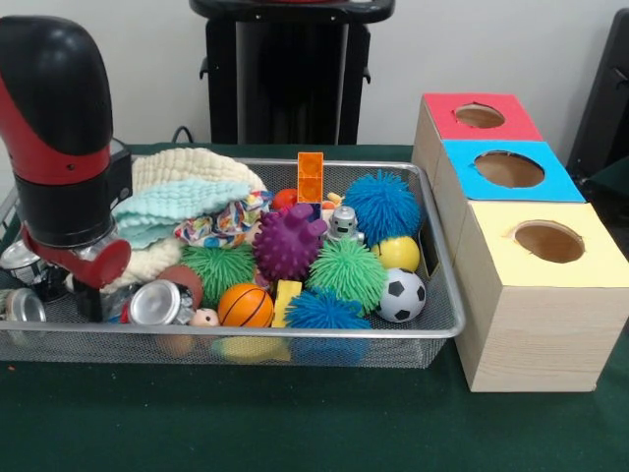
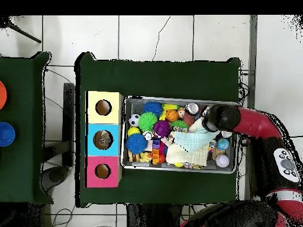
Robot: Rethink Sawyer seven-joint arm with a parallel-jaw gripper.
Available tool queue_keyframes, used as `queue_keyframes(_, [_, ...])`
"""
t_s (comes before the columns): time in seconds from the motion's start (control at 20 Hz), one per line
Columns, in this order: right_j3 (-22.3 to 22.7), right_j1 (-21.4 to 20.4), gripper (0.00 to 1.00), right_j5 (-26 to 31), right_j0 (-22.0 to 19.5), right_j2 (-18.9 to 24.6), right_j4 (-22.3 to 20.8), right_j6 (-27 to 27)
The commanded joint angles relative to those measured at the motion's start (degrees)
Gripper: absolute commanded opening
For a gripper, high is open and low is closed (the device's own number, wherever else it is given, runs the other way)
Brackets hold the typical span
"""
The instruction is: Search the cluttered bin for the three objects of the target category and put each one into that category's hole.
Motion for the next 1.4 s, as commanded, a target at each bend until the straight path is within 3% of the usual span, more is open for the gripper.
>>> queue_keyframes(0.05, [5.7,0.6,0.0,5.6,-0.2,5.3,0.7,-11.7])
queue_keyframes(0.6, [7.7,-4.3,0.0,-1.2,2.9,1.5,-3.3,-6.5])
queue_keyframes(0.8, [6.1,-11.6,0.0,-6.4,10.7,-7.7,-10.4,1.9])
queue_keyframes(0.9, [5.1,-13.9,0.0,-6.7,13.6,-10.7,-12.7,3.2])
queue_keyframes(1.2, [4.9,-16.1,0.0,-7.2,16.1,-13.0,-13.4,2.4])
queue_keyframes(1.3, [5.9,-16.6,0.0,-7.1,16.0,-13.1,-12.5,2.0])
queue_keyframes(1.4, [5.9,-15.1,0.0,-6.5,13.7,-10.5,-9.8,-0.1])
